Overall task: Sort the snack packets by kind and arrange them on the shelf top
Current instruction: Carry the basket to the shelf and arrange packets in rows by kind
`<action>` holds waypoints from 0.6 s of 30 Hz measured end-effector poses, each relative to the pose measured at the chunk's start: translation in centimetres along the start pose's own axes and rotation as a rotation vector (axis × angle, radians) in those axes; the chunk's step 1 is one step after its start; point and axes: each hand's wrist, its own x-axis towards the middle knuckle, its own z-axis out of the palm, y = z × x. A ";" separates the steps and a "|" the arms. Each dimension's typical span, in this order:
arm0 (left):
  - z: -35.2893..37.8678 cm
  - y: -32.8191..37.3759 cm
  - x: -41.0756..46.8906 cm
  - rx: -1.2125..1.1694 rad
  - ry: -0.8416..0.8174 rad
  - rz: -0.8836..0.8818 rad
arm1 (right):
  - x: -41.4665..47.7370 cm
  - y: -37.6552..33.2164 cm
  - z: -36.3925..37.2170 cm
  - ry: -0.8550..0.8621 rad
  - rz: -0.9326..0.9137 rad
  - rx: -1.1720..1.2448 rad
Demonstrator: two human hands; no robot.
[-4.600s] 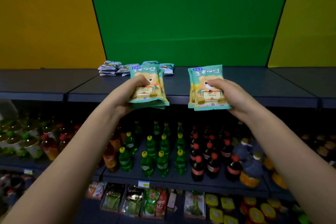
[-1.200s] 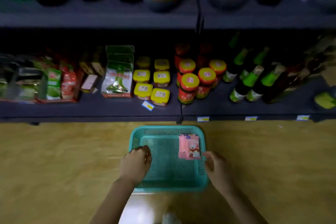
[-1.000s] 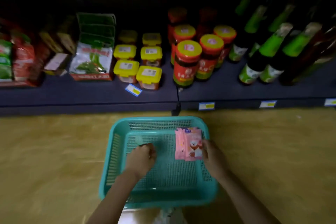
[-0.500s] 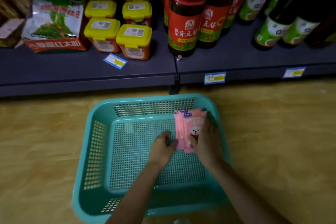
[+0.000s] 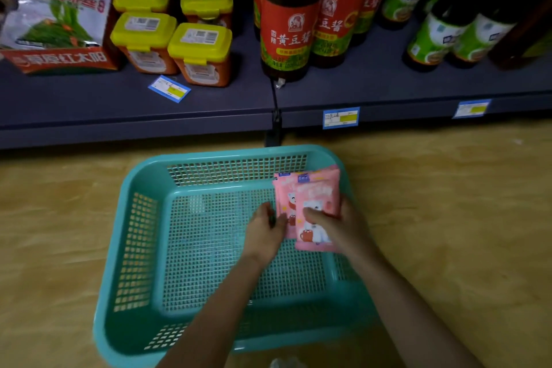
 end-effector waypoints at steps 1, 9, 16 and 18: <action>0.5 0.4 0.3 -0.022 0.006 -0.017 | -0.4 -0.3 -1.0 -0.031 0.051 0.131; 3.4 2.2 3.8 0.001 0.127 -0.306 | -1.7 -1.2 -5.7 -0.044 0.124 0.374; 4.1 2.8 3.5 -0.083 0.107 -0.267 | -2.5 -1.1 -6.9 -0.077 0.124 0.368; 2.8 2.9 2.6 -0.234 0.081 -0.271 | -2.6 -1.4 -6.9 -0.095 0.116 0.376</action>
